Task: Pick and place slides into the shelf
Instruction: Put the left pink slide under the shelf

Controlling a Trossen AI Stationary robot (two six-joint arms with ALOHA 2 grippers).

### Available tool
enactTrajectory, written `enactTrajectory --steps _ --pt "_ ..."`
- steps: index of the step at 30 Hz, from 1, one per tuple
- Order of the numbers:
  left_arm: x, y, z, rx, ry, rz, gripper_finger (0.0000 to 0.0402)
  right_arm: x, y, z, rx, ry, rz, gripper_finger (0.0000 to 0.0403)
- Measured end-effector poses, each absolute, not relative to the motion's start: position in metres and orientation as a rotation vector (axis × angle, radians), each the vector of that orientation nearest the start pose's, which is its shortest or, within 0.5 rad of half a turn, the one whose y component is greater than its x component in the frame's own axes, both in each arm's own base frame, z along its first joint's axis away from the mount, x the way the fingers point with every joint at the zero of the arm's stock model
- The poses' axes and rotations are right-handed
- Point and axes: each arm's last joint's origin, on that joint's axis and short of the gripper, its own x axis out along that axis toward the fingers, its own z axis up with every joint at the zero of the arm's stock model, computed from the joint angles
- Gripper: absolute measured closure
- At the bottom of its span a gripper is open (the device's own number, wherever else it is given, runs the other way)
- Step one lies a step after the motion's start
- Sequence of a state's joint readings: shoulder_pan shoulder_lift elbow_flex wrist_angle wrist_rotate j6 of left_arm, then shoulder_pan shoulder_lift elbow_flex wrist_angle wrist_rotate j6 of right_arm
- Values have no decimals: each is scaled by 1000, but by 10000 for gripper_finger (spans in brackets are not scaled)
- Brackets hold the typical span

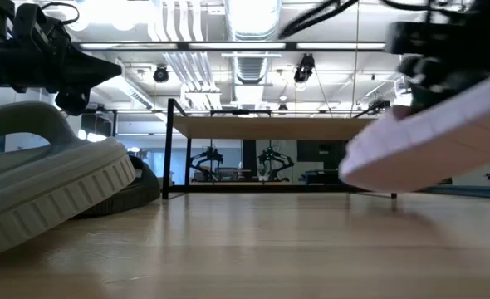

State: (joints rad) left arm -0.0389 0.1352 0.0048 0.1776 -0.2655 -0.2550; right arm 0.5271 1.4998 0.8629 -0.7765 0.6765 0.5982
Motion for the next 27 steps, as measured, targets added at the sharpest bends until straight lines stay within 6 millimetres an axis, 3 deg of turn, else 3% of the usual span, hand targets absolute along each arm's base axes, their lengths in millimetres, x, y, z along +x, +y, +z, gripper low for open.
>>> enactTrajectory --steps 11,17,21,27 --pt "105 4 171 -260 -73 220 402 273 49 196 -318 949 -461 393" --pt "105 4 171 -261 -74 220 402 296 41 225 -352 890 -436 391" --pt "105 4 171 -260 -72 220 402 309 40 244 -264 854 -338 391" --pt "105 4 171 -261 -76 220 402 325 40 293 -193 708 -306 390"
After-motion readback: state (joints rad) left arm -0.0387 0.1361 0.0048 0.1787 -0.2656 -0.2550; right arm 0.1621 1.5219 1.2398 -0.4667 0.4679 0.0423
